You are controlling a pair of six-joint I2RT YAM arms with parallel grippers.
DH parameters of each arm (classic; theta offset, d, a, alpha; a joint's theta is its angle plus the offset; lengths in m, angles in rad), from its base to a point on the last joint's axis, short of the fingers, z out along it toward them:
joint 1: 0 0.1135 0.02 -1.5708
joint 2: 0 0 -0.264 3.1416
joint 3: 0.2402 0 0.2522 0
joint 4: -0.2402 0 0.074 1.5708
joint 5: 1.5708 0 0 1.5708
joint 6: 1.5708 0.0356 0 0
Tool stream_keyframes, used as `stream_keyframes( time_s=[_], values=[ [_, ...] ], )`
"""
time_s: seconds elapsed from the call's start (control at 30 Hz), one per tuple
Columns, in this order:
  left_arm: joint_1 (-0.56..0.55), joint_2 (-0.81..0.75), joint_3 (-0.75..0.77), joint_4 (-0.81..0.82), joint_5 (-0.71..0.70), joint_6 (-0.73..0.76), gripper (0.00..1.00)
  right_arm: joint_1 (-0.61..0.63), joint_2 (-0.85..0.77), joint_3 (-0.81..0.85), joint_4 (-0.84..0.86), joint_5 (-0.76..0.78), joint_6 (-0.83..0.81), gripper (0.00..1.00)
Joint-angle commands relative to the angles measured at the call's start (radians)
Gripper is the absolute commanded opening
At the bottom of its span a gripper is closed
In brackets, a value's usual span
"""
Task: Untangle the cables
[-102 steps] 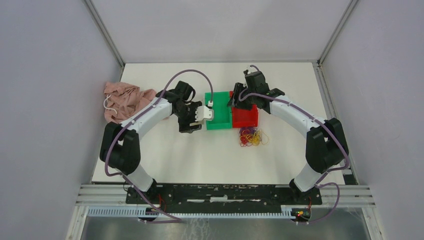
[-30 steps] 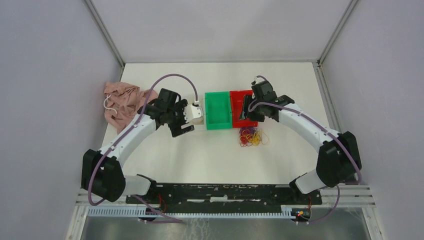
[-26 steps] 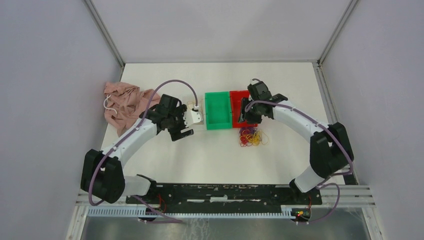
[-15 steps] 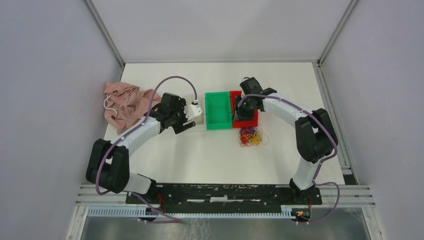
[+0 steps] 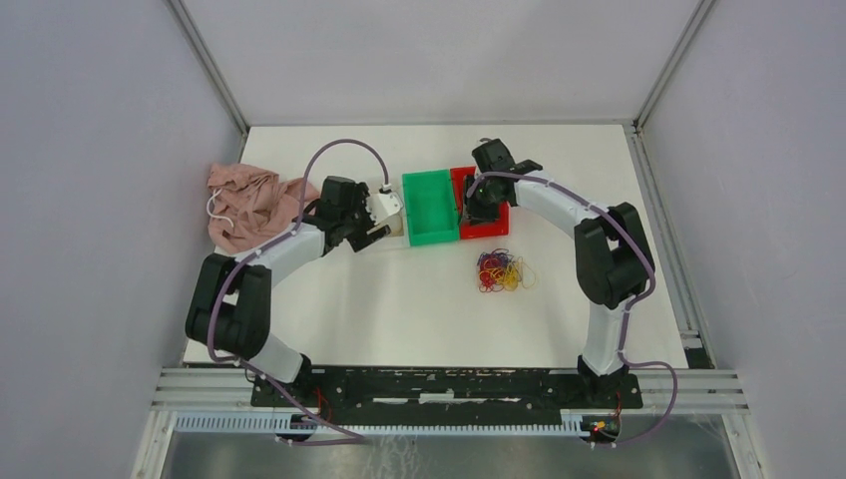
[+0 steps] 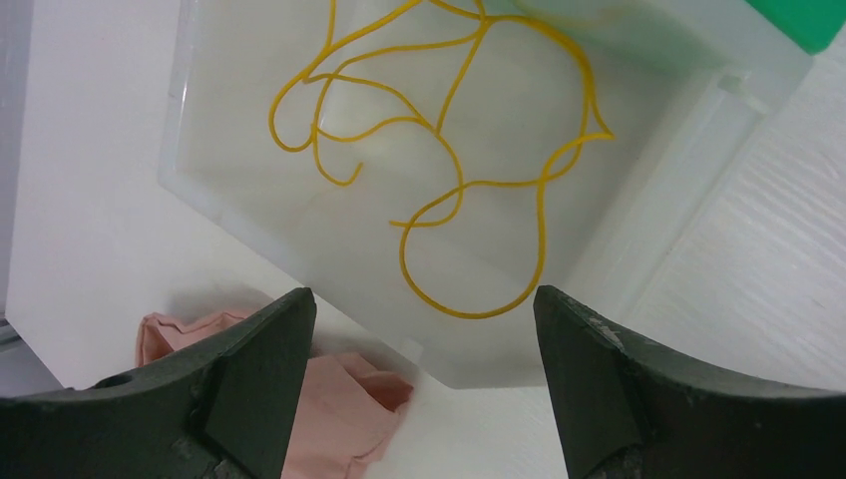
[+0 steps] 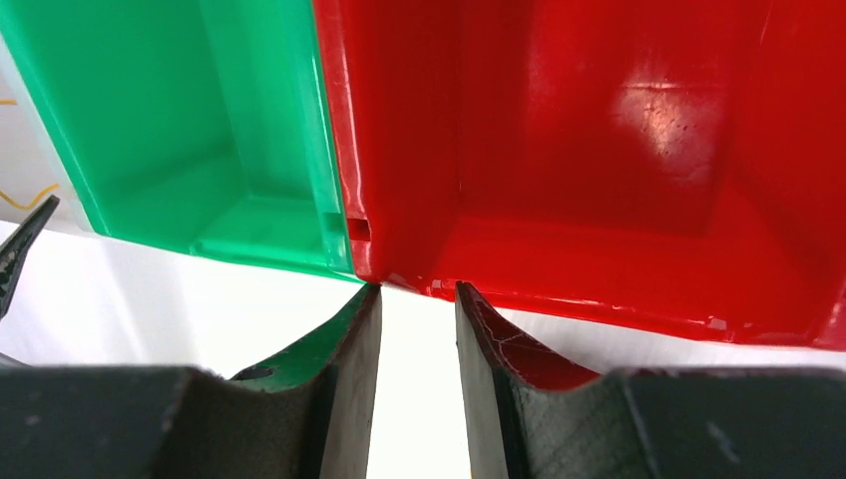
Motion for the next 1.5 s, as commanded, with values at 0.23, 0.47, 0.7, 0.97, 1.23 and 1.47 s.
stream_keyframes(
  time_s=[0.23,0.47,0.7,0.97,1.23,1.47],
  values=[
    [0.021,0.079,0.181,0.009,0.074,-0.056,0.89,-0.014,-0.070,0.066,-0.032,0.061,-0.010,0.53],
    [0.027,-0.059,0.296,-0.342,0.201,-0.011,0.99,-0.017,-0.304,-0.063,-0.100,0.165,0.006,0.73],
    [0.032,-0.138,0.401,-0.537,0.216,-0.064,0.99,-0.069,-0.549,-0.292,-0.186,0.298,0.065,0.70],
    [0.031,-0.180,0.473,-0.555,0.197,-0.211,0.99,-0.139,-0.656,-0.505,-0.223,0.362,0.113,0.57],
    [0.032,-0.209,0.473,-0.559,0.203,-0.195,0.99,-0.149,-0.593,-0.597,-0.111,0.273,0.103,0.51],
    [0.031,-0.226,0.468,-0.575,0.222,-0.179,0.99,-0.162,-0.486,-0.598,-0.024,0.231,0.075,0.48]
  ],
)
